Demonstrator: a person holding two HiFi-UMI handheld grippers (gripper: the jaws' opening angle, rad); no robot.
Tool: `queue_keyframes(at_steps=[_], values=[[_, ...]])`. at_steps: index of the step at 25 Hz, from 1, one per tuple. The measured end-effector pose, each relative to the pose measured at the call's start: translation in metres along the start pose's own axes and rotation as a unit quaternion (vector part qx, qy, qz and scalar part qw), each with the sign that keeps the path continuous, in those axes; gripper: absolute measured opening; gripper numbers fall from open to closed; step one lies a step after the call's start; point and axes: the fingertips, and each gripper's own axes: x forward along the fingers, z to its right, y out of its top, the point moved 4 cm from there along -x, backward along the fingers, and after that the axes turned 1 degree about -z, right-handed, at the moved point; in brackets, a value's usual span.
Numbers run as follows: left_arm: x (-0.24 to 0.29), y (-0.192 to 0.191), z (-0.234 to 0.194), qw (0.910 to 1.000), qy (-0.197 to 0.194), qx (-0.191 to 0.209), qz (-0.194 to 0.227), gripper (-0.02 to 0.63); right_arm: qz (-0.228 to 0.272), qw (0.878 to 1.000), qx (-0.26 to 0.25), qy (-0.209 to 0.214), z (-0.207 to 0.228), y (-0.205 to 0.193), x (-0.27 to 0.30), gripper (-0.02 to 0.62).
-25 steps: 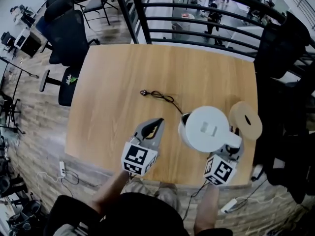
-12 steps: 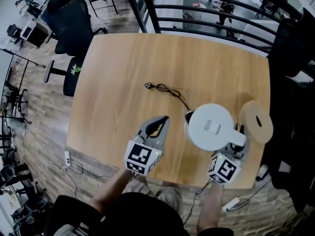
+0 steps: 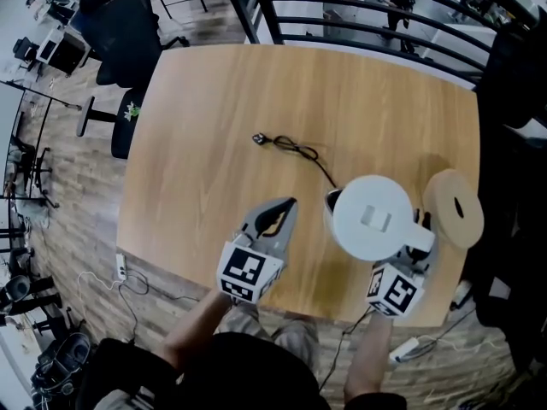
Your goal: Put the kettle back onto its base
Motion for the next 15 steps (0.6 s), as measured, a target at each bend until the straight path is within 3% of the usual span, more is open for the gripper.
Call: queue_keyframes(at_steps=[15], values=[[0.0006,-0.0045,0.0044,1.0000,-0.007,-0.001,-0.002,-0.002,0.007,1.000,-0.011,0.002,-0.0014,-0.0050,-0.0078,0.077]])
